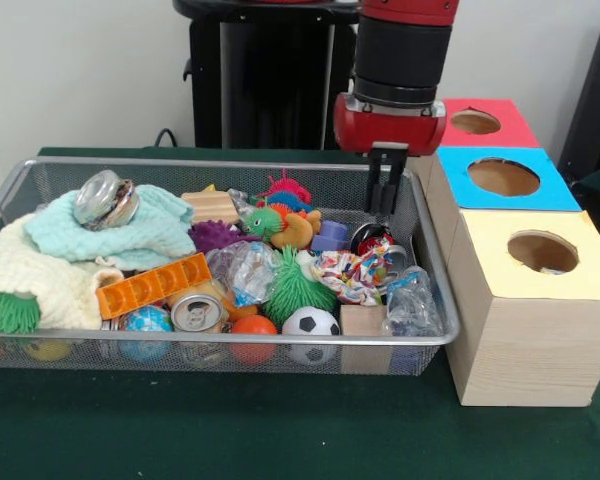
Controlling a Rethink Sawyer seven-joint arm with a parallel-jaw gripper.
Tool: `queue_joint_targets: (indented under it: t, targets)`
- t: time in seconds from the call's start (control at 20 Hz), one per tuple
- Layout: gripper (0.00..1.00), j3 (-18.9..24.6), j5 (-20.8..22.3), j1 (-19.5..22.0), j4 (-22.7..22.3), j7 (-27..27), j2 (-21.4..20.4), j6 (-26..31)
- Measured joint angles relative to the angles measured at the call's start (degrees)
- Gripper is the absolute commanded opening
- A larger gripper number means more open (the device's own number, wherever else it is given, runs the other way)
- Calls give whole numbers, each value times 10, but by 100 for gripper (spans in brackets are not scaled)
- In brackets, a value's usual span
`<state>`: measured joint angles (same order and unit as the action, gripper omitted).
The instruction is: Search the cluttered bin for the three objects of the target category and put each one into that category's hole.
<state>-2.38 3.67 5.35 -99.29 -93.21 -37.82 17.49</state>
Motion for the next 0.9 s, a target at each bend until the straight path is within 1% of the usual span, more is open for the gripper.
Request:
queue_joint_targets:
  t: [0.2, 0.45, 0.6, 0.65, 0.9]
  targets:
    - [0, -2, -9, -10, -2, 0, 0, 0]
    - [0, -4, -20, -11, -4, 0, 0, 0]
    - [0, -11, -33, -14, -5, -2, 0, 0]
    - [0, -20, -49, -20, -8, -8, 0, 0]
    - [0, -40, -92, -39, -23, -43, 0, -1]
